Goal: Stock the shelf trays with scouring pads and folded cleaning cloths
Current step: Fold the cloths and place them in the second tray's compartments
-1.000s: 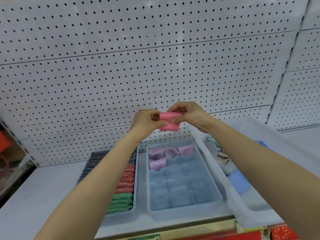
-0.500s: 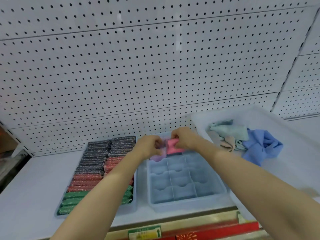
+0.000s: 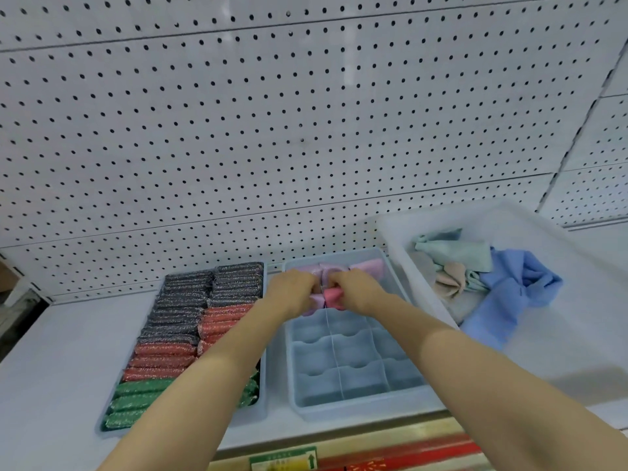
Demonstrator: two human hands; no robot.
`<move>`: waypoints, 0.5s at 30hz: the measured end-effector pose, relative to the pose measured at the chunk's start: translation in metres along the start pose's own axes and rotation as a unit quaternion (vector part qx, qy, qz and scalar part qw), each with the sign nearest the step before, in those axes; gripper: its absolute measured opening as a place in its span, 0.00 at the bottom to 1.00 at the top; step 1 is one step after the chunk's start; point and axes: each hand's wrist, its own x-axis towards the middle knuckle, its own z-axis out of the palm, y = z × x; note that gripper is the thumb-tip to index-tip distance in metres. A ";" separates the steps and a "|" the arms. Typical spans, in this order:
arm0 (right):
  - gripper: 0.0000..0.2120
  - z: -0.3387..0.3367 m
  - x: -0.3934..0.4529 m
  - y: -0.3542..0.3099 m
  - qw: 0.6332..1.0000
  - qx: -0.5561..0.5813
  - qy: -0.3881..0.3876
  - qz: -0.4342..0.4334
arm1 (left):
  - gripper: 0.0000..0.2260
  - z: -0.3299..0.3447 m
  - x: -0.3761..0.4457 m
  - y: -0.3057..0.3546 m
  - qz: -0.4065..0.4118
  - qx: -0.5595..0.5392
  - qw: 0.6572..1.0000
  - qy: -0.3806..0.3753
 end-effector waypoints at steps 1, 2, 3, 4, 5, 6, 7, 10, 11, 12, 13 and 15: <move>0.06 0.001 -0.002 -0.003 0.999 0.016 -0.022 0.028 | 0.09 0.000 0.000 0.000 0.005 0.004 1.000 -0.006; 0.07 0.003 -0.001 -0.004 0.999 0.019 -0.030 0.030 | 0.08 0.000 0.000 0.001 0.010 0.009 1.000 -0.009; 0.09 0.003 -0.001 -0.006 0.998 0.036 -0.044 0.038 | 0.07 0.001 0.000 0.001 0.013 0.012 1.000 -0.008; 0.10 0.004 0.001 -0.006 0.997 0.034 -0.053 0.039 | 0.06 0.001 0.000 0.001 0.013 0.012 1.000 -0.006; 0.11 0.000 0.000 -0.009 0.996 0.045 -0.064 0.050 | 0.07 0.001 0.000 0.000 0.013 0.009 1.000 -0.004; 0.11 -0.001 0.000 -0.008 0.996 0.049 -0.064 0.046 | 0.08 0.001 0.000 0.000 0.014 0.005 1.000 -0.002; 0.11 -0.004 -0.001 -0.008 0.995 0.063 -0.062 0.043 | 0.09 0.001 0.000 -0.001 0.014 -0.001 1.000 -0.004; 0.12 -0.014 -0.010 -0.007 0.997 0.075 -0.023 -0.007 | 0.11 -0.002 0.000 -0.002 0.017 -0.018 1.000 -0.015; 0.15 -0.020 -0.013 -0.008 0.997 0.078 -0.017 -0.013 | 0.13 -0.004 0.001 -0.003 0.020 -0.023 0.999 -0.014; 0.18 -0.026 -0.015 -0.007 0.997 0.076 -0.013 -0.019 | 0.16 -0.008 0.003 -0.002 0.024 -0.022 0.999 -0.011; 0.20 -0.033 -0.016 -0.007 0.997 0.071 -0.017 -0.020 | 0.17 -0.011 0.005 -0.002 0.027 -0.016 0.999 -0.006; 0.19 -0.046 -0.019 -0.005 0.998 0.058 -0.019 -0.014 | 0.17 -0.021 0.012 -0.001 0.043 0.005 0.999 -0.006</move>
